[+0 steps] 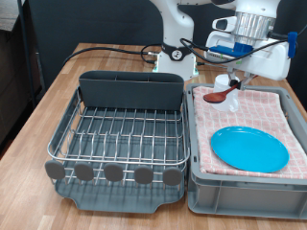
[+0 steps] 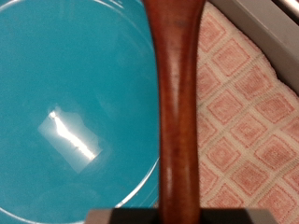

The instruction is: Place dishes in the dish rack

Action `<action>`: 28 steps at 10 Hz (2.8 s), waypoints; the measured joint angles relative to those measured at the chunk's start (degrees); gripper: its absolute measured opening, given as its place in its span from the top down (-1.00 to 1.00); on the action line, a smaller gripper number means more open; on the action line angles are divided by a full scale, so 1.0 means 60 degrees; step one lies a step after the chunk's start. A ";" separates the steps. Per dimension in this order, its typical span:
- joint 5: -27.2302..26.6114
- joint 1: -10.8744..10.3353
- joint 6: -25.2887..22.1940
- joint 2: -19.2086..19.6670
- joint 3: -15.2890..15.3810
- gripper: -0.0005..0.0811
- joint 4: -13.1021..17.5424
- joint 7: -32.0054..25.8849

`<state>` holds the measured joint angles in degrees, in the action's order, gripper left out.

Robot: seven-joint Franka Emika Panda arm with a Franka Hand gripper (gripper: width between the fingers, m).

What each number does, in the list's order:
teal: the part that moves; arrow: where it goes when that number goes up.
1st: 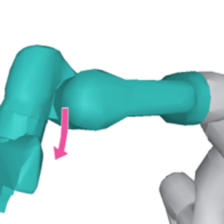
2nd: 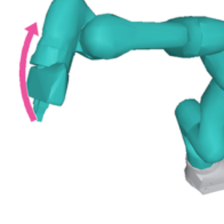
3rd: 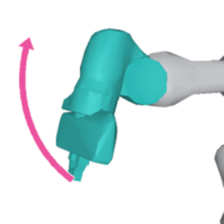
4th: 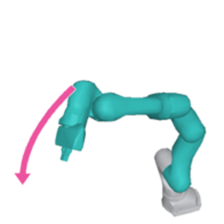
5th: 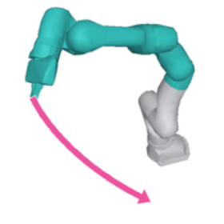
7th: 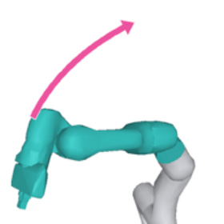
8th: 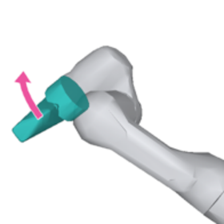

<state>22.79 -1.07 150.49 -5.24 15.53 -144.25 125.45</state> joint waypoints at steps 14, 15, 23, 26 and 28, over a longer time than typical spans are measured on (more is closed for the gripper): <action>-0.1047 0.0209 -0.2556 -0.4249 -0.2111 0.77 -0.2658 0.2009; -0.1158 0.0205 -0.2848 -0.4643 -0.2198 0.77 -0.2780 0.2008; -0.1536 0.0210 -0.3057 -0.4523 -0.3243 0.77 -0.2856 0.2142; -0.2170 0.0025 -0.2783 -0.4528 -0.3912 0.77 -0.2984 0.1644; -0.2844 -0.0244 -0.2663 -0.4526 -0.4570 0.77 -0.3145 0.0965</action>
<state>5.72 -2.53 134.51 -32.40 -11.88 -163.12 131.24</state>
